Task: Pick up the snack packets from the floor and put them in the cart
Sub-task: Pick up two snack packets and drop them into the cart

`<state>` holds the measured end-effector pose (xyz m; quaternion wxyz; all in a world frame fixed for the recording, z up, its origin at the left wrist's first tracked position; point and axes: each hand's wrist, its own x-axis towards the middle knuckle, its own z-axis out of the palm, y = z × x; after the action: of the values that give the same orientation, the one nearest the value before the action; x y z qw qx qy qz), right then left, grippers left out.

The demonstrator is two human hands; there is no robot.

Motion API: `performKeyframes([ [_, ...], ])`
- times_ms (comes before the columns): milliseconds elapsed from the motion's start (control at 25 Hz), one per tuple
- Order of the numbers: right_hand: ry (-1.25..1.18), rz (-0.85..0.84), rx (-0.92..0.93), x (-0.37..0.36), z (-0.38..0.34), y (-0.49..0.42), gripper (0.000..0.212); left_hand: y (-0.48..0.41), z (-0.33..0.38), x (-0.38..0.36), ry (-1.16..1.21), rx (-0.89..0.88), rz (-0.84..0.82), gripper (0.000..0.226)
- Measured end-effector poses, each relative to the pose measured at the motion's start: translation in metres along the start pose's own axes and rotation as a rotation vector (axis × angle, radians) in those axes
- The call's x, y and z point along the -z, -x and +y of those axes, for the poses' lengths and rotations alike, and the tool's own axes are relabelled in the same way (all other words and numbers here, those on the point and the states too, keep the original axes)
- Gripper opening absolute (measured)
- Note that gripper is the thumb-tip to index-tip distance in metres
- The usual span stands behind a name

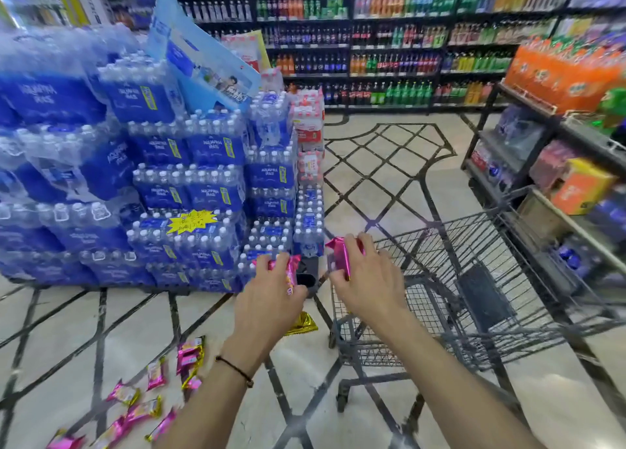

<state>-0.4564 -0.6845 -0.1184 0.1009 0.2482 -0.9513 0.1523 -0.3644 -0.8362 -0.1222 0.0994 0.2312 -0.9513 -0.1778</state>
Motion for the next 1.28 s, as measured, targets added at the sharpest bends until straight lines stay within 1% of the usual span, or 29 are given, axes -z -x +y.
performKeyframes([
  [240, 0.066, -0.108, -0.169, -0.054, 0.080, -0.044, 0.058, -0.086, 0.031, -0.090, 0.078, -0.059, -0.117, 0.060],
  [360, 0.083, -0.165, -0.201, -0.086, 0.106, -0.080, 0.057, -0.133, 0.036, -0.136, 0.106, -0.085, -0.179, 0.061],
  [440, 0.090, -0.209, -0.221, -0.107, 0.120, -0.104, 0.058, -0.162, 0.038, -0.165, 0.129, -0.068, -0.232, 0.063],
  [560, 0.088, -0.255, -0.234, -0.137, 0.142, -0.131, 0.054, -0.199, 0.043, -0.205, 0.111, -0.073, -0.274, 0.062],
  [680, 0.095, -0.319, -0.240, -0.174, 0.169, -0.158, 0.052, -0.229, 0.048, -0.252, 0.105, -0.031, -0.315, 0.061],
  [800, 0.088, -0.387, -0.239, -0.223, 0.202, -0.183, 0.059, -0.247, 0.052, -0.309, 0.118, 0.005, -0.357, 0.060],
  [920, 0.071, -0.461, -0.236, -0.283, 0.239, -0.203, 0.061, -0.264, 0.055, -0.370, 0.101, 0.063, -0.400, 0.056],
  [1120, 0.020, -0.565, -0.229, -0.385, 0.291, -0.207, 0.055, -0.286, 0.045, -0.474, 0.035, 0.186, -0.505, 0.057],
  [1280, 0.020, -0.606, -0.215, -0.454, 0.318, -0.194, 0.056, -0.293, 0.027, -0.550, 0.049, 0.214, -0.543, 0.054],
])
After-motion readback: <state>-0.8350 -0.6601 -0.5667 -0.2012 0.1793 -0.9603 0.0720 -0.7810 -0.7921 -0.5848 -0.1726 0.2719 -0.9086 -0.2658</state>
